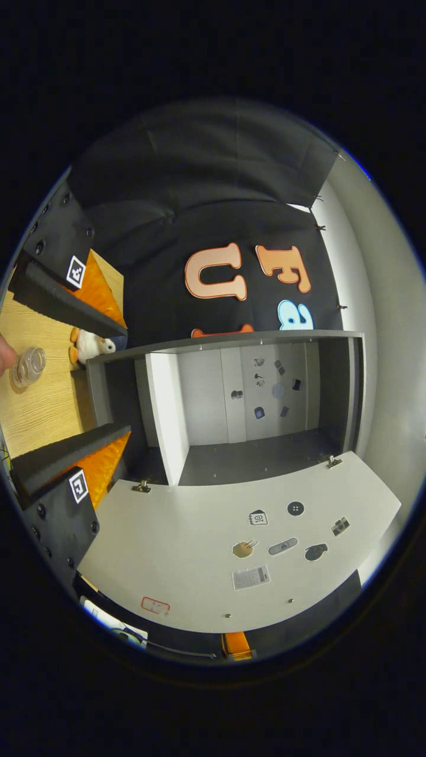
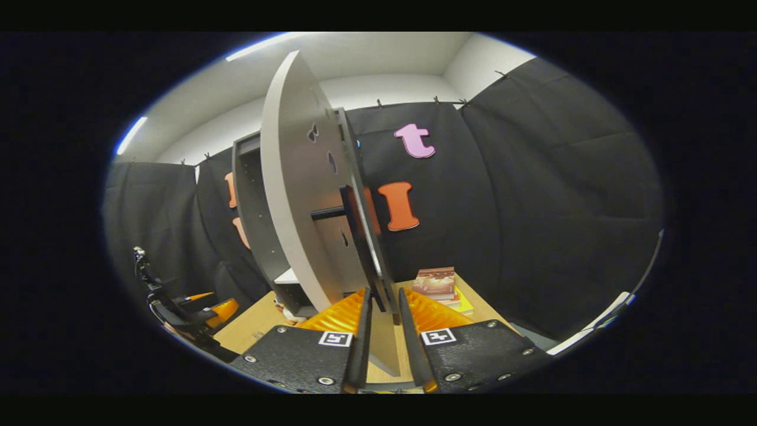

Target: Open the cabinet door with the right hand, grasp the bottle in the cabinet with the left hand and place it on the coaster, then close the cabinet door with the right hand.

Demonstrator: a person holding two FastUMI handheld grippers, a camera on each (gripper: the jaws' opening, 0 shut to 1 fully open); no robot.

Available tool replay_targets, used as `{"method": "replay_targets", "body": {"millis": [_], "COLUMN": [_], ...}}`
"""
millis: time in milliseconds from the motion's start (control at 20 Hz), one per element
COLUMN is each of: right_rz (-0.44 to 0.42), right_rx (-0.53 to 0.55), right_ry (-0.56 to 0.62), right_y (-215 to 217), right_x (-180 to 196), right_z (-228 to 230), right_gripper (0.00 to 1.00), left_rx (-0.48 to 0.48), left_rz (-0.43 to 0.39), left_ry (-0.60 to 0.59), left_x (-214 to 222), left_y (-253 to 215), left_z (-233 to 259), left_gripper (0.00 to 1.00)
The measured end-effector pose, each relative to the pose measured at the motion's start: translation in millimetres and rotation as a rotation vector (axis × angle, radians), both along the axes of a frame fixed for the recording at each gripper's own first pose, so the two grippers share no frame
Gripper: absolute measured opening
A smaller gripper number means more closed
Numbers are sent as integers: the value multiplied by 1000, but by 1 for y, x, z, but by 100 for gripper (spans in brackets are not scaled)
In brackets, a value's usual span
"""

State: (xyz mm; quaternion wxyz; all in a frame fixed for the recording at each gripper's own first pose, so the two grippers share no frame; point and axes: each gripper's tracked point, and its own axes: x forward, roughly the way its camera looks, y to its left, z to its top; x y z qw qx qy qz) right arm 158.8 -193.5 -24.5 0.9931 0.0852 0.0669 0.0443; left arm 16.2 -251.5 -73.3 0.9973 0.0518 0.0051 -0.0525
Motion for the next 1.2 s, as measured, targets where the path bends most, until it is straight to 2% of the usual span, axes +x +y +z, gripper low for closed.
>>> {"method": "replay_targets", "body": {"millis": [50,200,250,300,350,600,950,1000,1050,1100,1200], "right_rz": [4,3,0,0,1,6,119,140,160,174,204], "right_rx": [-5,-39,-48,-55,-65,-99,-98,-101,-106,-106,-99], "right_ry": [-5,-29,-32,-30,-29,-41,-50,-56,-58,-58,-61], "right_y": [-1,1,3,6,8,23,79,89,98,105,119], "right_x": [-2,1,-1,-1,-1,-2,-2,2,5,6,9], "right_z": [1,6,7,6,6,7,2,2,2,2,1], "right_gripper": [31,34,45,45,34,34,34,44,44,35,40], "left_rx": [7,0,-2,0,-1,8,-1,-3,-5,-6,-8], "left_rz": [8,36,37,43,44,41,78,84,90,97,116], "left_ry": [0,-4,3,14,22,17,35,40,42,46,53], "left_x": [1,5,6,7,8,8,12,11,12,12,13], "left_y": [2,13,13,15,16,20,45,49,55,59,72], "left_z": [0,3,1,-2,-3,-2,-7,-9,-9,-10,-13], "left_gripper": [95,95,95,95,95,95,95,95,95,95,95]}}
